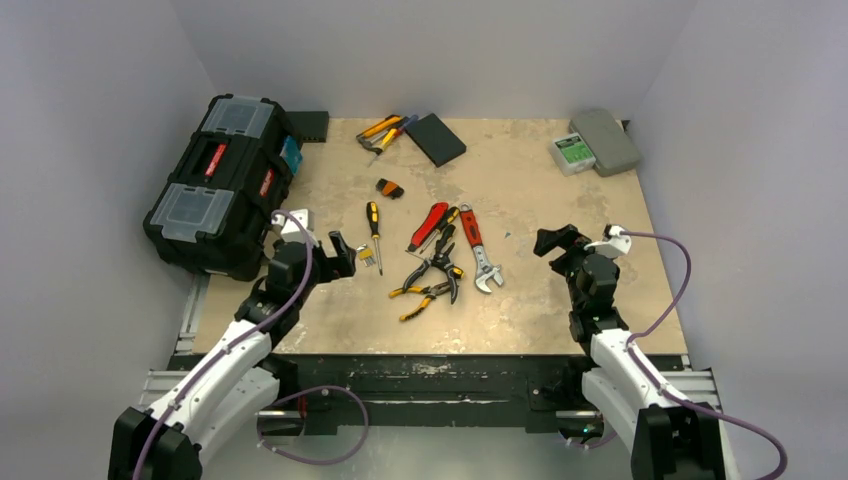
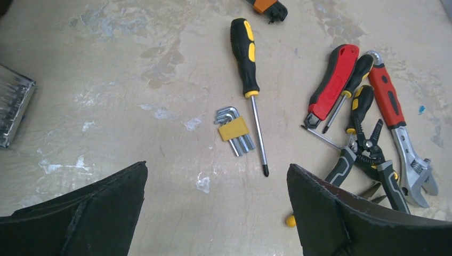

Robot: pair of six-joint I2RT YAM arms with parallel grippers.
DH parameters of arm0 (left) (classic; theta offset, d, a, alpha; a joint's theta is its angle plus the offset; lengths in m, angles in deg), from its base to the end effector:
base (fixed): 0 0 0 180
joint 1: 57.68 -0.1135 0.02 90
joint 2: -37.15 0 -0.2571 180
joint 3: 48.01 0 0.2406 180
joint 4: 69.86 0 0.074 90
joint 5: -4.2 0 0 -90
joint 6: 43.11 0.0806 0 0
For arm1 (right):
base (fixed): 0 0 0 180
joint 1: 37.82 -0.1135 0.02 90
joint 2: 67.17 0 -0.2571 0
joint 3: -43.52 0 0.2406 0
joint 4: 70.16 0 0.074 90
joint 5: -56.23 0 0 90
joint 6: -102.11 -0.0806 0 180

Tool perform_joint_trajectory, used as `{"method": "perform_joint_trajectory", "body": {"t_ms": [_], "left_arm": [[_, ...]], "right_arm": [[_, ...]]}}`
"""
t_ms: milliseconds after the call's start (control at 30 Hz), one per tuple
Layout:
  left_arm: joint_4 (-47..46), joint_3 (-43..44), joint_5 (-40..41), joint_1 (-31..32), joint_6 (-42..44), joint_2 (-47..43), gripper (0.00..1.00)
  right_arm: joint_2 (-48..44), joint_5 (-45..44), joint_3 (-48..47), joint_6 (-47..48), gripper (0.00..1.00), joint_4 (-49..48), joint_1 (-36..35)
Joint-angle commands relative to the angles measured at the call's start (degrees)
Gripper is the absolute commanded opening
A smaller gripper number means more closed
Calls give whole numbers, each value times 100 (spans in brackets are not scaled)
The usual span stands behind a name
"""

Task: Pack the tool kit
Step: Move the toolbox to the center of the board.

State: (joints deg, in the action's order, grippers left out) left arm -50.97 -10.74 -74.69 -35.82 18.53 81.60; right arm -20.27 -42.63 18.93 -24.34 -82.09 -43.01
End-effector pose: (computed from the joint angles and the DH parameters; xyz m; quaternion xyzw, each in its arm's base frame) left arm 0.2032 -0.0648 0.1962 -0.0990 0.8401 -0.1492 0.5120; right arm 0.2183 0.0074 0.1822 0.2540 0.7242 0.1714 0.6177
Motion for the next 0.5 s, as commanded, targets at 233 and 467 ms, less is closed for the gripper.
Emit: {"method": "perform_joint_trajectory", "body": {"t_ms": [233, 467], "left_arm": [[-214, 151, -126, -18, 158, -202, 100], [462, 582, 600, -33, -26, 65, 100]], "right_arm": [[69, -44, -207, 102, 99, 70, 4], [74, 76, -215, 112, 99, 46, 6]]}}
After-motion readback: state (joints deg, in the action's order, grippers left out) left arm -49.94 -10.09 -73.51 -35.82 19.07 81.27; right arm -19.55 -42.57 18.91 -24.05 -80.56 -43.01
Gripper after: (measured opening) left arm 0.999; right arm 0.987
